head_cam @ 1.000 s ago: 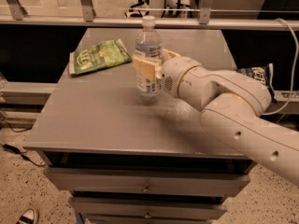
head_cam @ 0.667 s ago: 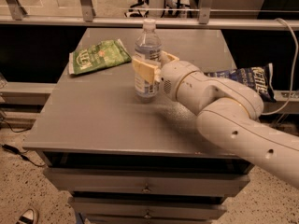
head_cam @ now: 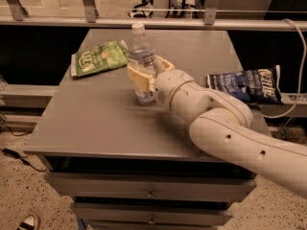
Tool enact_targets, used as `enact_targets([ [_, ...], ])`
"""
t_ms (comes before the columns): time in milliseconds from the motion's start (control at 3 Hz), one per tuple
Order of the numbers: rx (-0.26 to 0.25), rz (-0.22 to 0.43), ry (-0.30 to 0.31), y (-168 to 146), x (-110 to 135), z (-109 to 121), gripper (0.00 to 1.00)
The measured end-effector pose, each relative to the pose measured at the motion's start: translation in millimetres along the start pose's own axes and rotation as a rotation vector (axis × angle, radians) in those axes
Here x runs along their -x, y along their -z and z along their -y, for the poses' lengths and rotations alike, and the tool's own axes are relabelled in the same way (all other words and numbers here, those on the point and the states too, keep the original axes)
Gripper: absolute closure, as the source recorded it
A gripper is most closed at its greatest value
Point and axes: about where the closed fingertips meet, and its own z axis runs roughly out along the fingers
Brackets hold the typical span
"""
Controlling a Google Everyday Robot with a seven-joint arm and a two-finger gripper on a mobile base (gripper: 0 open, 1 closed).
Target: Place blue plastic bottle upright
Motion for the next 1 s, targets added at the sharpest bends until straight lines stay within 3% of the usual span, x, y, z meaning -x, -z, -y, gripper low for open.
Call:
enact_targets([
  [333,0.000,0.000,0.000,-0.1,3.7,-0.3,0.81],
  [667,0.000,0.000,0.000,-0.1,3.9,-0.3,0.77],
  [1000,-0.016,0.024,0.031,3.9,4.7,-0.3,0.99],
])
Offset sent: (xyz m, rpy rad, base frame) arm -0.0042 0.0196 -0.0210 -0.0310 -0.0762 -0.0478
